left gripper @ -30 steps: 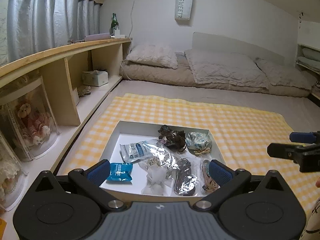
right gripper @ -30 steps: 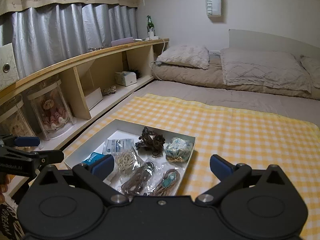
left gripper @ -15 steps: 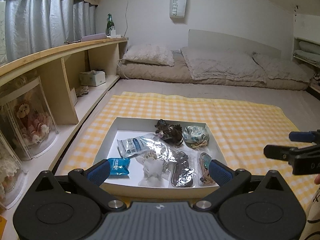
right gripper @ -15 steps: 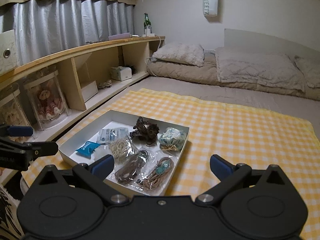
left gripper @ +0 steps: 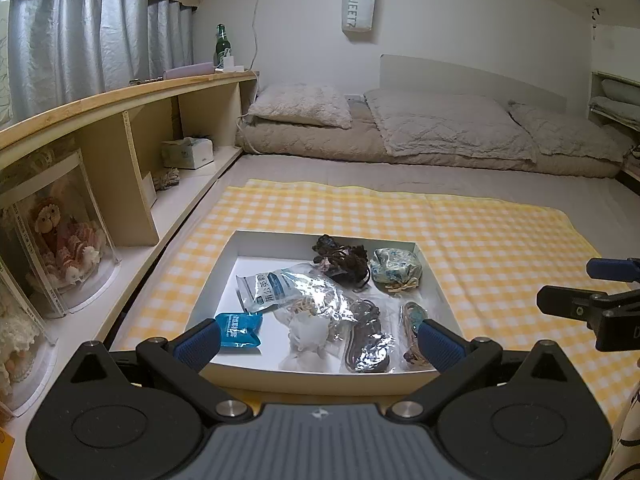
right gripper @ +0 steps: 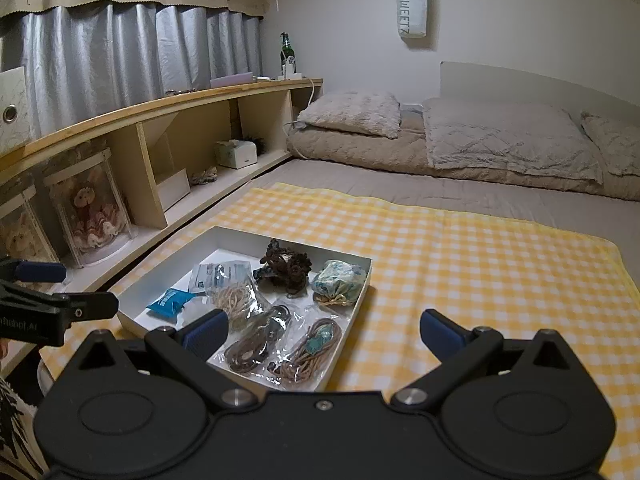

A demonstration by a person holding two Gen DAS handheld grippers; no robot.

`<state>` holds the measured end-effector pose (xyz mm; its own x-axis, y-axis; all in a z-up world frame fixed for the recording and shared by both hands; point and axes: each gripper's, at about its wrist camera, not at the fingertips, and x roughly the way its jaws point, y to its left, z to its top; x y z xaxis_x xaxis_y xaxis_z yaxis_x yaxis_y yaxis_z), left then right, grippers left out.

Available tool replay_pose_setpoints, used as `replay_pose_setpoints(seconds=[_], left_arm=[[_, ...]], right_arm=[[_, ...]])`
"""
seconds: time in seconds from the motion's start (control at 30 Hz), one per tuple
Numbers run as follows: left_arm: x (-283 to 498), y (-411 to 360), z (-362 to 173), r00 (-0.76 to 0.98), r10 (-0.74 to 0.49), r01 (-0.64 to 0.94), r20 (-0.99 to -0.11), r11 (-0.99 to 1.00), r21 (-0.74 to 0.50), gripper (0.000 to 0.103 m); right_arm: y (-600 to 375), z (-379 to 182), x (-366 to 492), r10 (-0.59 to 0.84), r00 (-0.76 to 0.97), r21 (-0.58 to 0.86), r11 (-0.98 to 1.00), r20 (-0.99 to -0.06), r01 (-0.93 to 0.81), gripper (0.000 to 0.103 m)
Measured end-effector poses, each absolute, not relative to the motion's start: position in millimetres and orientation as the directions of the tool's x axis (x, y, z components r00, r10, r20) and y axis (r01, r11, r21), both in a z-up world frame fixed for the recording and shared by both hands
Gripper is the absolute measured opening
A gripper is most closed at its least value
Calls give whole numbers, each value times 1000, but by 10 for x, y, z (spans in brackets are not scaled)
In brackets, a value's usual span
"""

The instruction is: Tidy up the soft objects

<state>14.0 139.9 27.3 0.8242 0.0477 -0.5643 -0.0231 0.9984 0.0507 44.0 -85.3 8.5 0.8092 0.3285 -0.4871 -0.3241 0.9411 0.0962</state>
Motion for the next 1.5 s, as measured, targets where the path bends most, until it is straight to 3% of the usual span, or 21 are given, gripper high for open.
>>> replay_pose_setpoints(seconds=[1.5], left_arm=[[149,1414,273,823,52,-27,-566,998,53,103]], right_arm=[[-820,46,432,344,795,95,934,-500,-344,103]])
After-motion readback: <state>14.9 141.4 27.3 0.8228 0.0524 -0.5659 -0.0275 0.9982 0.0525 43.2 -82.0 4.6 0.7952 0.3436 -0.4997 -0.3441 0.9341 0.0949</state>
